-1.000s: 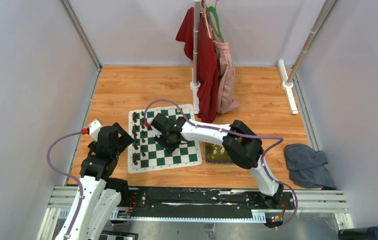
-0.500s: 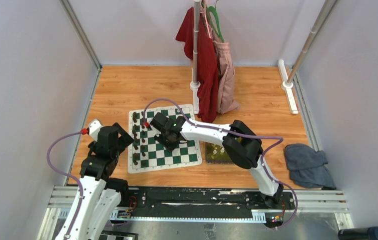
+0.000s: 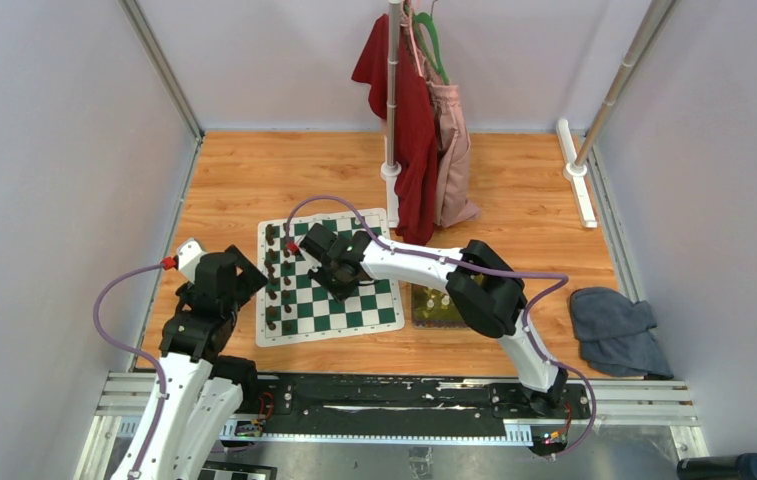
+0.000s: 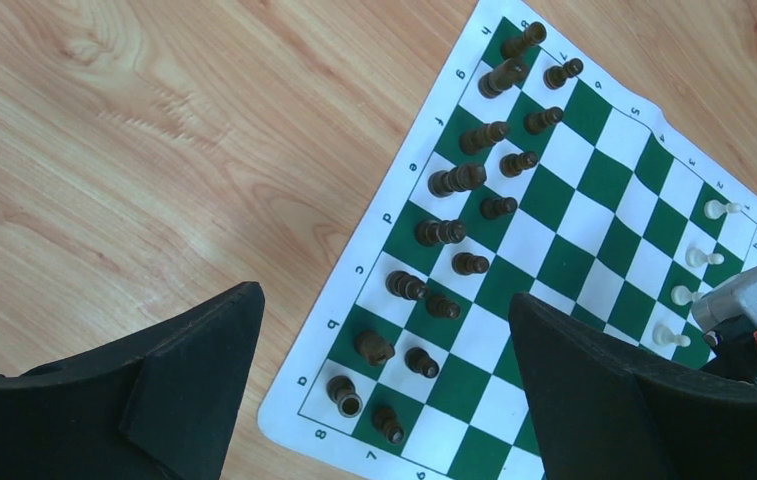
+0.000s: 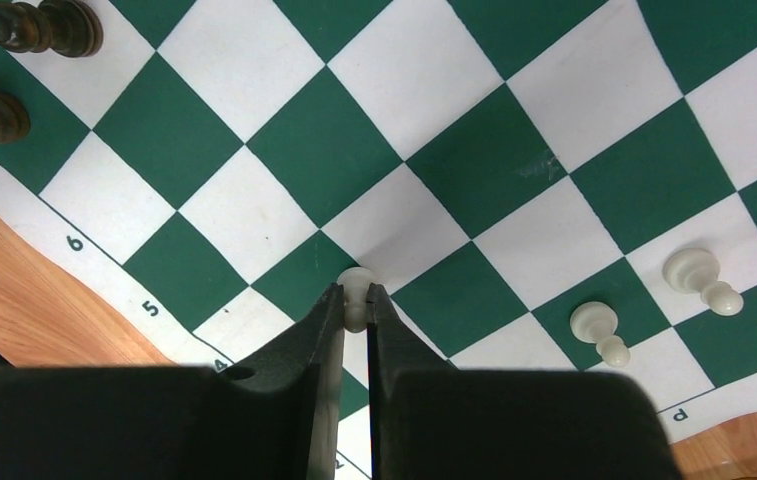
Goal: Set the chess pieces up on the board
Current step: Pick up the chess piece from the chessboard, then place the chess piece on the chessboard.
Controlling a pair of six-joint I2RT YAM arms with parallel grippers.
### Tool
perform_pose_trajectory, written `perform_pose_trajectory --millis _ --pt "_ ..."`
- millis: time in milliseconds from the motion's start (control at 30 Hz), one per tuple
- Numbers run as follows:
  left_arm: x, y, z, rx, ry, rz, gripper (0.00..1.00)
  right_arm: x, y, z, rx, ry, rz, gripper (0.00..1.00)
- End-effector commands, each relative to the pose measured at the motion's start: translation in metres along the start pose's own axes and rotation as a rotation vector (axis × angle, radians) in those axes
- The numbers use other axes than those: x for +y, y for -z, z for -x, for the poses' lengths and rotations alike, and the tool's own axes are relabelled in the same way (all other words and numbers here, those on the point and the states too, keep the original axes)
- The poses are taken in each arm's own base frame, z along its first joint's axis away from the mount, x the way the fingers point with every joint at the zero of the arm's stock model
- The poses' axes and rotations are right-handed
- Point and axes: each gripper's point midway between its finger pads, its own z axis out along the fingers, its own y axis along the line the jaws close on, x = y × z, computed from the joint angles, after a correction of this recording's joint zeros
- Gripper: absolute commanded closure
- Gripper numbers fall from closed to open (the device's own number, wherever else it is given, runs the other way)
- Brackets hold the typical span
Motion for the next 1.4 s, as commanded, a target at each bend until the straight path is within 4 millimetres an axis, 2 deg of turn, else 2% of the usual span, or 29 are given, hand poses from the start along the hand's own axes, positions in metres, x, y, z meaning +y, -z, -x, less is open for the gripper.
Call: perform_pose_trajectory --millis 0,233,567,800,1033,1367 --pt "0.000 0.000 0.004 -0.025 0.013 -0.007 0.00 -0.009 0.012 0.006 -0.003 0.007 -0.034 1.00" --pt "0.001 0.000 0.004 -0.030 0.014 -0.005 0.00 -0.023 0.028 0.010 -0.017 -0.011 -0.127 1.00" --pt "0.000 0.002 0.004 -0.029 0.020 -0.016 0.00 -0.050 0.042 -0.005 0.002 -0.089 -0.233 1.00" --pt "0.000 0.002 0.005 -0.030 0.023 -0.012 0.00 -0.062 0.043 -0.014 0.023 -0.129 -0.250 1.00" --pt "0.002 0.002 0.005 -0.034 0.025 -0.004 0.00 -0.066 0.037 -0.025 0.054 -0.147 -0.242 1.00" --pt "0.003 0.001 0.005 -0.037 0.026 0.005 0.00 -0.069 0.032 -0.030 0.065 -0.167 -0.225 1.00"
